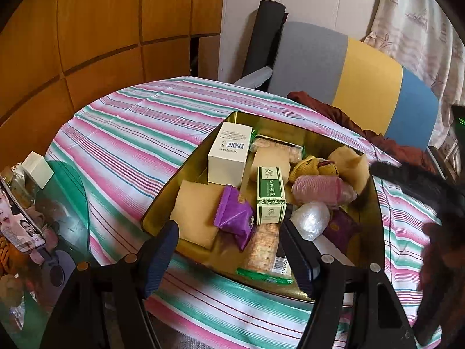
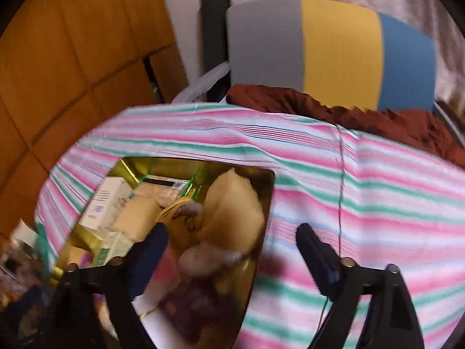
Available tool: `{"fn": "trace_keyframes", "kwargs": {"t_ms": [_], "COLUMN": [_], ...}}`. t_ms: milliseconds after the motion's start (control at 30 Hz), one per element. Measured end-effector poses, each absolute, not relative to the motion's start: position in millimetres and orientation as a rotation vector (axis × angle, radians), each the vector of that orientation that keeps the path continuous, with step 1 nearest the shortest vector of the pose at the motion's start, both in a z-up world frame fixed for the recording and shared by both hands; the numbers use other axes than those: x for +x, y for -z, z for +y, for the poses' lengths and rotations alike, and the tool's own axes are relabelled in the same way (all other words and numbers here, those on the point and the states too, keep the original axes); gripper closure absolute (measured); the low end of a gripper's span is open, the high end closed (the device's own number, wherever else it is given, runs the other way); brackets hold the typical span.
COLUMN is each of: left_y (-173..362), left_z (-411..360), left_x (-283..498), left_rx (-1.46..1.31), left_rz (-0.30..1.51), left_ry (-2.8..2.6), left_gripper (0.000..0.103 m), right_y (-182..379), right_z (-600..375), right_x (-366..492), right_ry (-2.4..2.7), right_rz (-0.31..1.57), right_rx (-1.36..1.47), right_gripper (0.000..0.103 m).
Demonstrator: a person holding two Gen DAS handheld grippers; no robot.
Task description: Organize objects
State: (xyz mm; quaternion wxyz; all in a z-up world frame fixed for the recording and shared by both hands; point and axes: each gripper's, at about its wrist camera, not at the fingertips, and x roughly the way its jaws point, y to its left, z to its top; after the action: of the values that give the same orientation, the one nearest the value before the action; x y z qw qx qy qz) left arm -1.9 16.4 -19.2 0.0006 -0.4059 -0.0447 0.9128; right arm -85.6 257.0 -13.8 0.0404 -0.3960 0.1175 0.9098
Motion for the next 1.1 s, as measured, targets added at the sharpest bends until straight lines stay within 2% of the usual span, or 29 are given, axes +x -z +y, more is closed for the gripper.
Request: {"fn": "trace_keyframes", "kwargs": {"t_ms": [67,267,567,1100], "left_y": [18,12,5,-6], "left_z": [15,9,5,5], "left_x": [-2,-4,2,10], "left_rx": [-1.286,-1.333,-1.359,-1.289], "left_rz": [-0.162,-0.221,-0.180,-0.088], "left_ry": [-2.858,-2.816,-2.824,-2.904], "left_gripper": [0.030,0.031,0.031,0.031], "right_y": [11,-1,-14,-23], "right_z": [251,219,184,167], "right_x": [-69,-34,-3,12], "right_ry": [-2.790,-2.790,-2.728,-2.628], "right_rz": [0.386,0.274,0.119,0.065], "right_rx": [-1.239,-1.204,-1.131,-1.065], "right_gripper": [0.000,0.000,0.000,0.000]}}
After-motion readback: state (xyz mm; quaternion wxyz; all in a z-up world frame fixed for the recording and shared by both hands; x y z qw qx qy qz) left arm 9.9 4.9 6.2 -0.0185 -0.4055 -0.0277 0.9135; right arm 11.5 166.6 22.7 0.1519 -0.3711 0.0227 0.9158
